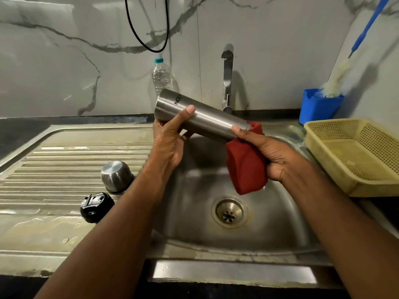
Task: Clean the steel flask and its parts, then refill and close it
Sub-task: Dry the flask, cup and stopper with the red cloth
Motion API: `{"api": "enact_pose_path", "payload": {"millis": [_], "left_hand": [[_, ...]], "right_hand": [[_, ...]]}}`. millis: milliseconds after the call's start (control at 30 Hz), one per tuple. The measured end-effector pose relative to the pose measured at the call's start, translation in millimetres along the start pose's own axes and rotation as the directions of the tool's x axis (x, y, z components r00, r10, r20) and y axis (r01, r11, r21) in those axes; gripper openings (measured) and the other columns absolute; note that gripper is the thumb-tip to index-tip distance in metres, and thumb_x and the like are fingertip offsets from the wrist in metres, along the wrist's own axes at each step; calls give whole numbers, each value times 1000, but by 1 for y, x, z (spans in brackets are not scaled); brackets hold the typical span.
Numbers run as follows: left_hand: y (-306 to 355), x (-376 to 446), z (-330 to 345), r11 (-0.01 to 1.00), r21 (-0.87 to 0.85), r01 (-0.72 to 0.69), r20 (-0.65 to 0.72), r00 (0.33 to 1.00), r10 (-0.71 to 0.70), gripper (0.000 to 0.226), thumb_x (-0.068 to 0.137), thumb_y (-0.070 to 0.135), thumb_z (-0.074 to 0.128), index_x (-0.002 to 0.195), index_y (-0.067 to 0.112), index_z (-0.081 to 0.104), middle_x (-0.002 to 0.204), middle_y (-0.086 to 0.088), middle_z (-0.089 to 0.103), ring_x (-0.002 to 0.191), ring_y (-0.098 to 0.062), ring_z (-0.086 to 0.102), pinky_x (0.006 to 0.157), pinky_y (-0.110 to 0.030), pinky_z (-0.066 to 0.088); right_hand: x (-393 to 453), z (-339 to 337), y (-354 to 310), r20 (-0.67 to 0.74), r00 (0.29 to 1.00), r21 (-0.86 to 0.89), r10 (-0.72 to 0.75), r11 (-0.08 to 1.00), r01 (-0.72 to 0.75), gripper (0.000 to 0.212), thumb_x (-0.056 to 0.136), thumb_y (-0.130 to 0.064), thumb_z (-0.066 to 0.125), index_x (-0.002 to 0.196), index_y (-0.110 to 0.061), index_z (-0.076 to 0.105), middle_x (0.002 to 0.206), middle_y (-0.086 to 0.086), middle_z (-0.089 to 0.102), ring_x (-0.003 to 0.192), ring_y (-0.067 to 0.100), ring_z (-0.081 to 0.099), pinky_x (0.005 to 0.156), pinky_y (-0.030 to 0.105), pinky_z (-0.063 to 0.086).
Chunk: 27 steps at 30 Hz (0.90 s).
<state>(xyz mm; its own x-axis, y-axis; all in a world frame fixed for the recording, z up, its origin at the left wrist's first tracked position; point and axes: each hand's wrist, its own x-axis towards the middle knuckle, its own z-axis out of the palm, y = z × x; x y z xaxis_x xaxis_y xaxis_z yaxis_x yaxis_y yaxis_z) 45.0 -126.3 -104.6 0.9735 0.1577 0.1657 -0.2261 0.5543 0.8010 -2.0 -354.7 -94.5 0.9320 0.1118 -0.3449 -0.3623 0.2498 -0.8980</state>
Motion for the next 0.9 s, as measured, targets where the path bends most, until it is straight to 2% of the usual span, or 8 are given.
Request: {"api": "enact_pose_path", "payload": {"millis": [133,233,333,433,533,667,800,900], "left_hand": [[6,-2,-6,974,226,-32,97,995,10,67,59,30,93,118,19,63,123,-11,68,117,-28,69,85,-44,61],[9,0,-15,864,499,-61,173,984,-30,72,52,33,100,115,12,70,110,-7,78,108,-28,75,85,-43,62],[8,0,-24,700,705,-112,220,973,-65,78,47,43,102,113,13,74,107,-6,78,103,-22,75,94,-43,62],[6,-6,-21,523,829,-200,313,940,-135,72,47,52,101,106,19,77,99,-3,78,89,-11,73,80,-30,58],[3,-6,-15,414,874,-254,366,905,-217,64,55,49,102,108,24,78,99,5,79,90,-8,74,79,-26,58],[-6,-11,-7,123,921,-370,389,882,-267,70,56,58,98,113,24,75,100,9,75,90,-5,70,80,-25,57],[-19,-18,6,261,904,-337,390,902,-184,59,52,54,91,100,23,78,89,6,79,83,-13,76,78,-46,63],[-17,-18,10,273,915,-297,337,934,-117,44,61,32,97,101,23,81,87,6,80,83,-11,76,80,-43,64]], "right_hand": [[11,-5,1,-169,971,-19,-171,985,171,77,54,-58,91,118,-19,73,96,5,81,90,24,77,78,43,63],[12,-6,0,-286,919,-83,-270,963,257,69,59,-66,88,109,-21,72,93,0,80,89,21,76,75,41,62],[17,-6,4,-363,847,-171,-389,921,349,54,68,-69,81,95,-24,69,89,-6,77,89,15,72,77,34,57],[23,-6,6,-416,775,-240,-477,879,412,57,69,-74,78,95,-25,69,91,-9,76,92,12,71,86,35,56],[27,-8,6,-456,787,-165,-416,908,385,59,76,-74,73,107,-24,65,99,-7,73,97,14,68,85,35,53],[26,-3,6,-438,812,-116,-385,920,374,50,80,-70,71,98,-24,65,95,-6,73,93,14,69,77,31,53],[24,15,14,-302,854,-145,-425,905,399,43,84,-64,71,99,-23,69,92,-8,76,90,10,72,68,24,53],[23,22,19,-201,885,-169,-421,904,392,53,79,-67,71,105,-21,72,95,-6,78,92,10,75,71,23,56]]}}
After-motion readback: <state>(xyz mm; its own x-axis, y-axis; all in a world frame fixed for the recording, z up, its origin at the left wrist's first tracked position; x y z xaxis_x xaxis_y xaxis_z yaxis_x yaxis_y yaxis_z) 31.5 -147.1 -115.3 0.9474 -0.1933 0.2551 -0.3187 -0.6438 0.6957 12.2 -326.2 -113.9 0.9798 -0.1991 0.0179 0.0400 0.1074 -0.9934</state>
